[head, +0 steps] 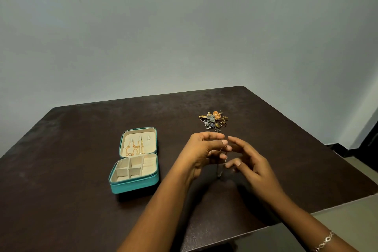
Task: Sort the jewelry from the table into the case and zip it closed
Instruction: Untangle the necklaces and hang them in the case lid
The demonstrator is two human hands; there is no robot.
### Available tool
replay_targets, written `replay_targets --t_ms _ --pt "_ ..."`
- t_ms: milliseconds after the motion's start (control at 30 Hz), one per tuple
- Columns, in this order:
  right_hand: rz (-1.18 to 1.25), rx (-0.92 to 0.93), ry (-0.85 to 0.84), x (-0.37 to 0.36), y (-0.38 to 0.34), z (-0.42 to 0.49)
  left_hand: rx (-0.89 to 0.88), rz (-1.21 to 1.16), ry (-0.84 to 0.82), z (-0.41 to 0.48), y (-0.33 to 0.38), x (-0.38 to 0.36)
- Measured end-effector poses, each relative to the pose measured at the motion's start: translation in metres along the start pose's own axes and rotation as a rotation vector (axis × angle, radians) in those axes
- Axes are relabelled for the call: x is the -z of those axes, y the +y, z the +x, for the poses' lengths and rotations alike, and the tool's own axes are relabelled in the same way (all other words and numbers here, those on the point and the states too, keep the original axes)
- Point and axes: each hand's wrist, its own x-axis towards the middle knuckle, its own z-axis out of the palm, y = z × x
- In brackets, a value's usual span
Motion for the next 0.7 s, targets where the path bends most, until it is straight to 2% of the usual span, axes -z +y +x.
replay_targets --t_ms 133,267,367,500,700 --pt "0.094 -0.069 0.063 0.002 0.006 0.004 -0.004 -0.09 -0.032 -0.004 0.005 -0.003" --pt "0.394 -0.328 -0.02 0.002 0.007 0.003 0.006 -0.156 -0.103 -0.009 0.01 -0.007" --pt "0.467 -0.411 -0.101 0.002 0.004 0.001 -0.013 -0.185 -0.112 -0.01 0.013 -0.008" --pt "0.462 -0.514 -0.106 0.005 0.001 0.001 -0.038 -0.278 -0.046 -0.009 0.016 -0.003" --pt "0.567 -0.554 -0.04 0.01 0.007 0.004 -0.007 -0.38 0.143 -0.008 0.014 0.009"
